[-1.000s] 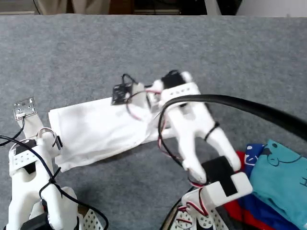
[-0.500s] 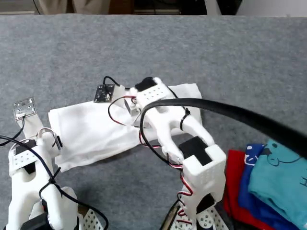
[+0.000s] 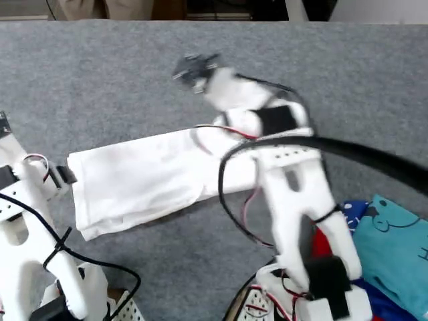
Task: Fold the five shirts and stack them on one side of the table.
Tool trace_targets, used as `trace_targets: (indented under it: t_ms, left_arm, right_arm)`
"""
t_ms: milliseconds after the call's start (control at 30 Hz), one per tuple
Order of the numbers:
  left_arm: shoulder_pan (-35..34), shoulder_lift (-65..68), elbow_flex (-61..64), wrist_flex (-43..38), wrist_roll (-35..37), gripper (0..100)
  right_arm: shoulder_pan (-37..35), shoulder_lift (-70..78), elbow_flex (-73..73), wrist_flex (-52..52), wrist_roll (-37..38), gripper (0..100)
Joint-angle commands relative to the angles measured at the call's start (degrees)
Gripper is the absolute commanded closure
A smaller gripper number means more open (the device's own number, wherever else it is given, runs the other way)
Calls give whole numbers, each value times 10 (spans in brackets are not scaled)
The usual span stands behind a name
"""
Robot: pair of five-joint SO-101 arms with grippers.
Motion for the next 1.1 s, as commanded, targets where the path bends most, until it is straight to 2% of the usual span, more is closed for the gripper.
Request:
trace_targets:
  t_ms: [0,133,233,367,600,800,900,1067]
  left_arm:
    - [21,30,-20,9,6,713]
    - [25,114,-21,-20,6,714]
    - [25,177,-21,-61,5,715]
    - [20,238,-21,-115,5,722]
    - [44,305,-15,-166,6,807]
    - [66,342,-41,-163,6,924]
    - [69,355,-48,-161,6,981]
    - [54,357,-54,-148,7,981]
  right_arm:
    - [102,-36,97,-171,-70,993]
    - [185,-36,199,-338,-142,991]
    - [218,-29,226,-394,-151,991]
    - [246,8,211,-404,-152,991]
    - [261,114,146,-404,-152,991]
    - [261,160,109,-404,-153,992]
    - [262,162,109,-404,-179,992]
    - [276,164,110,-426,-197,991]
